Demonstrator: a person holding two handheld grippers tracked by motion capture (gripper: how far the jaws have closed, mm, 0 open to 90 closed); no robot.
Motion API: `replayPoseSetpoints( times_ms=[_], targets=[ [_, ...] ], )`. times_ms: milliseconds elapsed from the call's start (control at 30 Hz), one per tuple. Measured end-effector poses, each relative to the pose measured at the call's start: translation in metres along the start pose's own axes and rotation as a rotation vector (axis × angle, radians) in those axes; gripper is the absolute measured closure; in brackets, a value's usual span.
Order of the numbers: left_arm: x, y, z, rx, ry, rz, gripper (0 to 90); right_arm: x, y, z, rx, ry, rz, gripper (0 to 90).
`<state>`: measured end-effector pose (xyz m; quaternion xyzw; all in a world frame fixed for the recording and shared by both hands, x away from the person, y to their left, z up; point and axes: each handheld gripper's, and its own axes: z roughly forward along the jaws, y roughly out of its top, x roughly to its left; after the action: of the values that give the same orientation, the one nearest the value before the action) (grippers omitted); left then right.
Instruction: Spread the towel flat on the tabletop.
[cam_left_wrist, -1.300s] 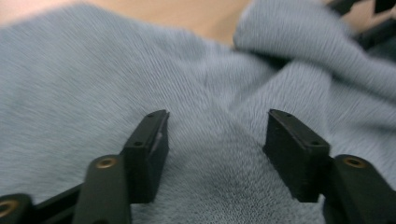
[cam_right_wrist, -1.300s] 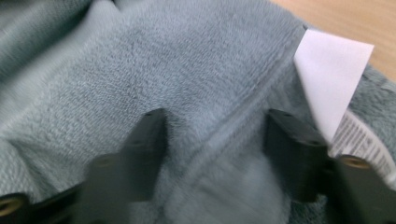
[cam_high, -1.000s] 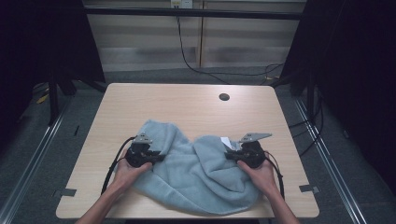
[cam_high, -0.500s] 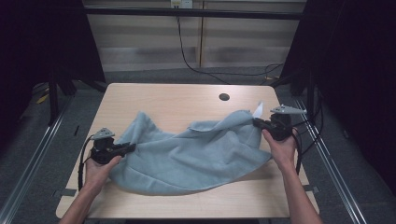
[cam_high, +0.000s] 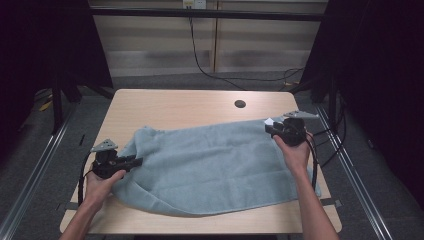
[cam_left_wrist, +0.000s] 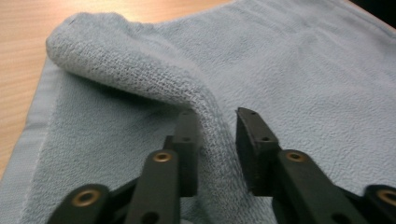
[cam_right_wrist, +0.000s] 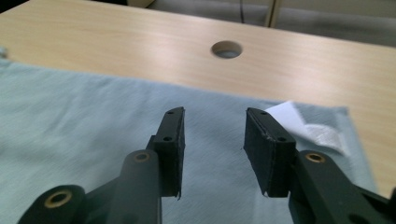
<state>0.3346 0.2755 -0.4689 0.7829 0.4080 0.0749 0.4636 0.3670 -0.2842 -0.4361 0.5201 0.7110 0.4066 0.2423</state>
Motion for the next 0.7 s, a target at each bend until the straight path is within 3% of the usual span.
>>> replayPoseSetpoints(
  times_ms=[100,200,367,433,467,500,700],
  targets=[
    [-0.004,0.006,0.000,-0.028,-0.031,0.016,65.1,0.013,-0.014,-0.003,0.023,0.037,-0.003,56.5],
    [-0.005,0.015,0.005,-0.058,-0.060,0.025,62.8,0.034,-0.034,-0.005,0.065,0.091,-0.040,56.0],
    [-0.008,0.023,0.029,0.009,-0.076,0.058,61.0,0.066,-0.064,-0.011,0.145,0.175,-0.069,56.0],
    [-0.010,0.023,0.040,0.044,-0.053,0.082,57.3,0.076,-0.074,-0.017,0.170,0.205,-0.083,55.2],
    [-0.010,0.023,0.045,0.066,-0.031,0.106,55.2,0.081,-0.079,-0.021,0.181,0.209,-0.093,54.9],
    [-0.011,0.021,0.049,0.081,-0.025,0.104,53.9,0.085,-0.084,-0.026,0.187,0.217,-0.099,54.6],
    [-0.013,0.008,0.065,0.166,-0.045,0.128,58.4,0.096,-0.109,-0.045,0.225,0.216,-0.120,56.3]
  ],
)
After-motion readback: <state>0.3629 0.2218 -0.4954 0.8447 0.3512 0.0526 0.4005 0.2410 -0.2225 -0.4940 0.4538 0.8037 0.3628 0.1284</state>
